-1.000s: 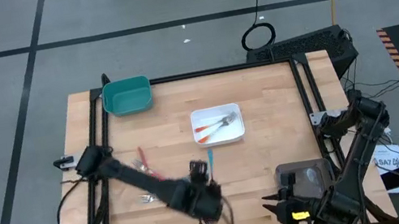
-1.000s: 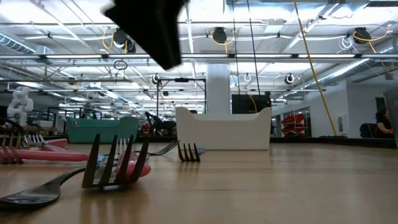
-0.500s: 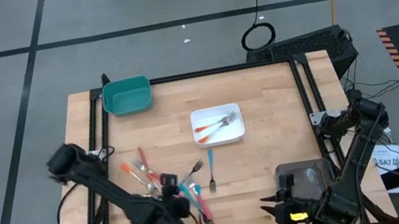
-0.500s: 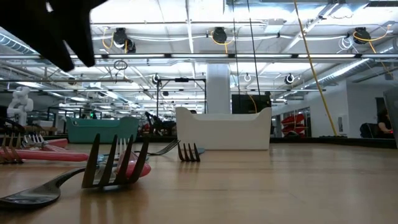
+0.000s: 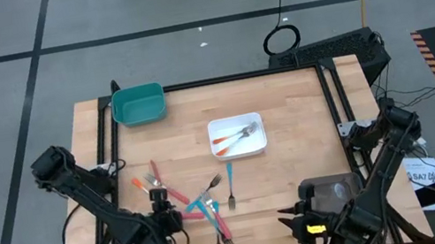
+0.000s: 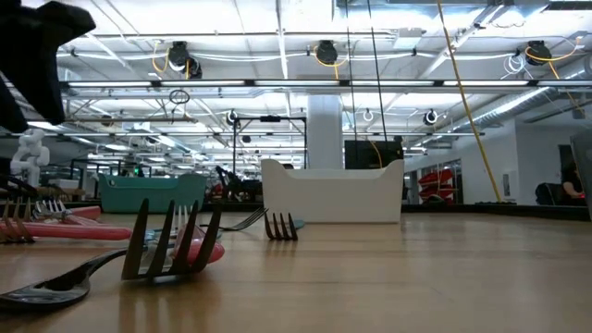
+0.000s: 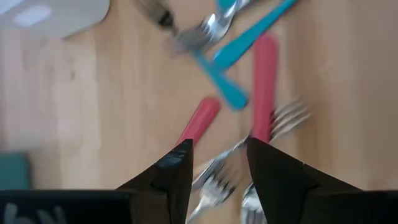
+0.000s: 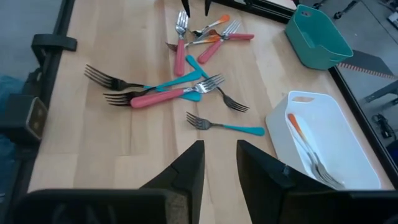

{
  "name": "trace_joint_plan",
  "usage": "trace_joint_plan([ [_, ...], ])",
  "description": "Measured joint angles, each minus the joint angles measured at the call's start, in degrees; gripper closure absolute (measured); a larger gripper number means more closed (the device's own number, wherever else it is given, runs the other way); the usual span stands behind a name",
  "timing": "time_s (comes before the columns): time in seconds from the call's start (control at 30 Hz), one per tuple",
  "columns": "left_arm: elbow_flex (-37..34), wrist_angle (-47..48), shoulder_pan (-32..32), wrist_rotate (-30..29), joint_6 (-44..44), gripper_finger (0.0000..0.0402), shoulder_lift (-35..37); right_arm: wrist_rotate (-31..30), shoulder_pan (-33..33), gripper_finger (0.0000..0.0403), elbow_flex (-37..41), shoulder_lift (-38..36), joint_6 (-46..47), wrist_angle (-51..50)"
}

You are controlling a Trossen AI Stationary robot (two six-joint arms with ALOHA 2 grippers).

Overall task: Sort silverware by color (type)
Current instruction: Put the orange fork into the white bin

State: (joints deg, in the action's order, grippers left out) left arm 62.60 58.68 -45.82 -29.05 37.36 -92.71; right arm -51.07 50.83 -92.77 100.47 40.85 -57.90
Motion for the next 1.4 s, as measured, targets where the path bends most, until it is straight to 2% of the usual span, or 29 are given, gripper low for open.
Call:
trace_joint_plan([
  [0.17, -0.1, 5.6, 1.8, 0.1, -0.1, 0.0241, 0.0, 0.1, -0.9, 0.0314, 0.0, 0.0, 0.0, 0.0],
  [0.27, -0.2, 5.6, 3.0, 1.0, -2.7, 0.0241, 0.0, 0.2, -1.0, 0.0314, 0.0, 0.0, -0.9, 0.0],
  [0.47, -0.2, 5.6, 6.0, 6.4, -8.2, 0.0241, 0.0, 0.3, -1.0, 0.0314, 0.0, 0.0, -2.8, 0.0],
  [0.67, -0.6, 5.2, 7.3, 9.4, -11.6, 0.0241, 0.0, 0.3, -1.0, 0.0314, 0.0, 0.0, -4.0, 0.0],
  [0.83, -6.4, 3.3, 8.6, 12.2, -12.8, 0.0241, 3.4, 0.4, -1.0, 0.0314, 0.0, 0.0, -4.0, 0.0],
  [1.1, -17.0, -0.4, 9.4, 15.6, -7.3, 0.0241, 12.1, 1.9, -0.9, 0.0314, 0.0, 0.0, -2.7, 0.0],
  [1.4, -22.2, -5.8, 9.9, 17.5, -11.2, 0.0241, 12.5, 1.9, -0.9, 0.0314, 0.0, 0.0, -1.2, 0.2],
])
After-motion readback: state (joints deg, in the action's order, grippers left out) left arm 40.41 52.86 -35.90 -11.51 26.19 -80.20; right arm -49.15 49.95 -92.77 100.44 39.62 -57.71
